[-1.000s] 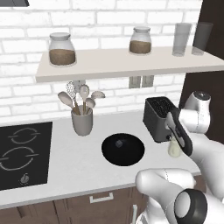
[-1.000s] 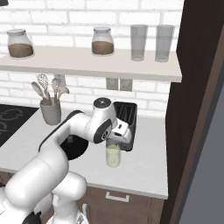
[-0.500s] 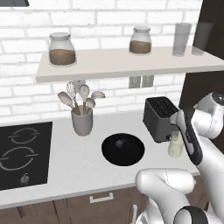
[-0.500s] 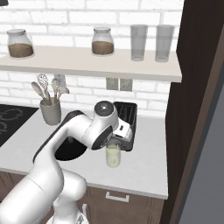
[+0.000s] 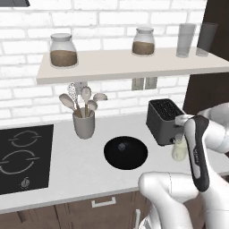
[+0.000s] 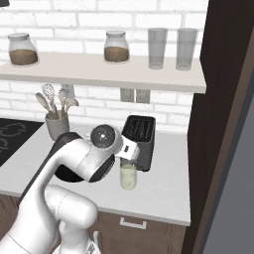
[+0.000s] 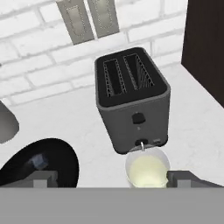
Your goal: Grab a lemon wedge from the fridge and one ice cube from the ice bowl, and put them in the glass of lemonade.
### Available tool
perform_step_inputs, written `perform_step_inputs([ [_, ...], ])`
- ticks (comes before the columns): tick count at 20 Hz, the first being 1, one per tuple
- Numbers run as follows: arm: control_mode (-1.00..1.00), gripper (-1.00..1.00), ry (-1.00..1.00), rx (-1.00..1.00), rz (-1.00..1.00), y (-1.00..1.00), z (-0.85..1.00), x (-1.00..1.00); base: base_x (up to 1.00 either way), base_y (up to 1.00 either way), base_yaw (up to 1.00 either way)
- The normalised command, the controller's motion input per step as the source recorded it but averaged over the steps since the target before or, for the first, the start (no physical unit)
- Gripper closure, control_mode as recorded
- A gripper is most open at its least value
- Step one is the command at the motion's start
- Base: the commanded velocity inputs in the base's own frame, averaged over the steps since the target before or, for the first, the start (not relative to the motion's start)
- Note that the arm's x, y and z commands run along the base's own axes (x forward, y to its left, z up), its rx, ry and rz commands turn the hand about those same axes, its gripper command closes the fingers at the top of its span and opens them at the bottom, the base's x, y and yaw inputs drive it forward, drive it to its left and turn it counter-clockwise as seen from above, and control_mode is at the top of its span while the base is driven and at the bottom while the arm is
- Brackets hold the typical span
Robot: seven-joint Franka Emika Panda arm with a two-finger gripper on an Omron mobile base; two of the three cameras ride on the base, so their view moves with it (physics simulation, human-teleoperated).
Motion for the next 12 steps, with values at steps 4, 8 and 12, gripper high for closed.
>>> perform_step_inputs([
  [4, -1.00, -1.00, 0.12, -0.17, 0.12, 0.88, 0.69, -0.52, 0.00, 0.00, 0.00],
  [8, -1.00, -1.00, 0.21, -0.10, -0.01, 0.58, 0.16, -0.32, 0.00, 0.00, 0.00],
  [12, -1.00, -1.00, 0.21, -0.02, -0.23, 0.30, 0.00, -0.09, 0.00, 0.00, 0.00],
])
